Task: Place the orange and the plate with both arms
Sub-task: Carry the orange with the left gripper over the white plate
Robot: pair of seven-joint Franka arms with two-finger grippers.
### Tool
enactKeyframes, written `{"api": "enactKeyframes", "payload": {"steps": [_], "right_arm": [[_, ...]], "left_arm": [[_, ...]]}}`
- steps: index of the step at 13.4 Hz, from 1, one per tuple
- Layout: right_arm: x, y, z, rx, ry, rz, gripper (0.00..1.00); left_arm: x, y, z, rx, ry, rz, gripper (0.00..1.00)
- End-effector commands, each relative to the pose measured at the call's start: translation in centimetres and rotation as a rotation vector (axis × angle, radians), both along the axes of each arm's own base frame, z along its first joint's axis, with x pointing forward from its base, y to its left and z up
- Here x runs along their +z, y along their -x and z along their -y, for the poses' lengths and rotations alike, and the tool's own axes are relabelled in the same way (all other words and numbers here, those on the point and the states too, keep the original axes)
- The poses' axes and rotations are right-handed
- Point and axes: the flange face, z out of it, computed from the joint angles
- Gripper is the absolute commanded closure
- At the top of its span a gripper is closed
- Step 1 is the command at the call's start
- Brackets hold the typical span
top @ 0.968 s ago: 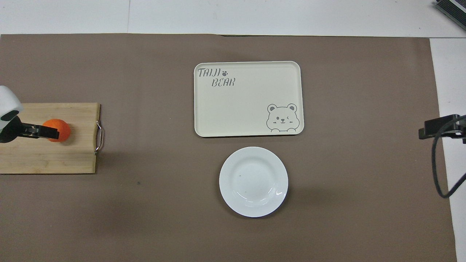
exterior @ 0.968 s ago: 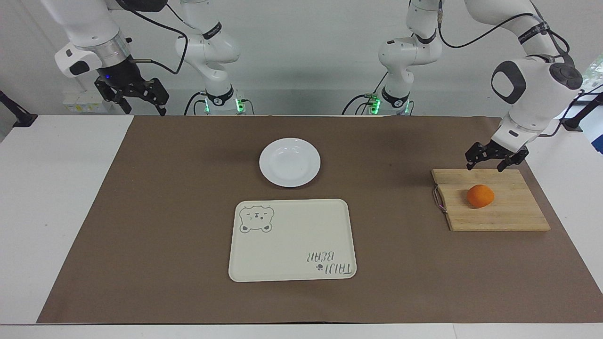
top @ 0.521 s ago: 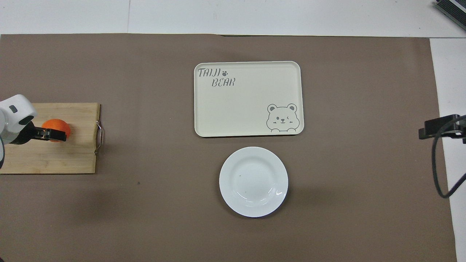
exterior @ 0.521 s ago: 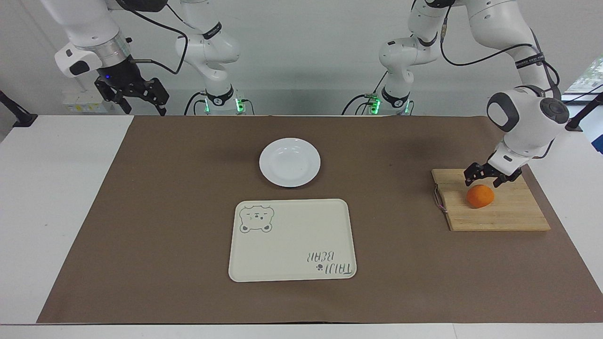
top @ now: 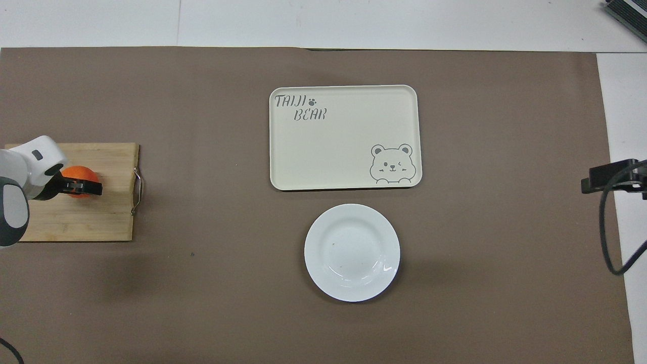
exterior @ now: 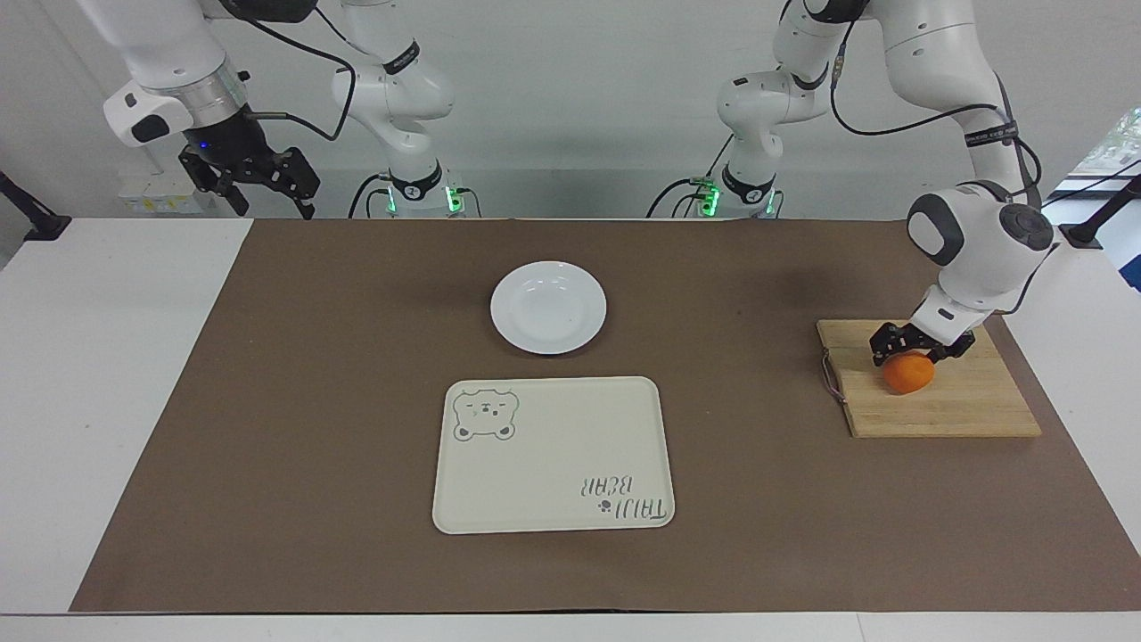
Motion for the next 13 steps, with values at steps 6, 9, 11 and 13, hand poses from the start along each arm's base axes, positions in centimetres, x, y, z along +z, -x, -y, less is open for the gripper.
{"api": "enactKeyframes", "payload": {"steps": [6,9,11,13], "right_arm": [[0.1,0.4,0.1,0.017,0.004,0.000,0.00],[0.1,0.4,0.1,0.017,0.004,0.000,0.00],[0.1,0.4,0.0,0.019,0.004,0.000,0.00],[0.1,0.4,0.0,0.019,0.004,0.000,0.00]], "left_arm": [[3.9,-1.3,-0.1,0.027,0.029,-0.036,1.00],[6.9,-2.1,0.5,0.016,0.030,-0.035,1.00],[9.4,-2.4,1.3,0.036,0.036,-0.051,1.00],[12.3,-2.1,3.5,0.045,0.035,-0.042,1.00]]}}
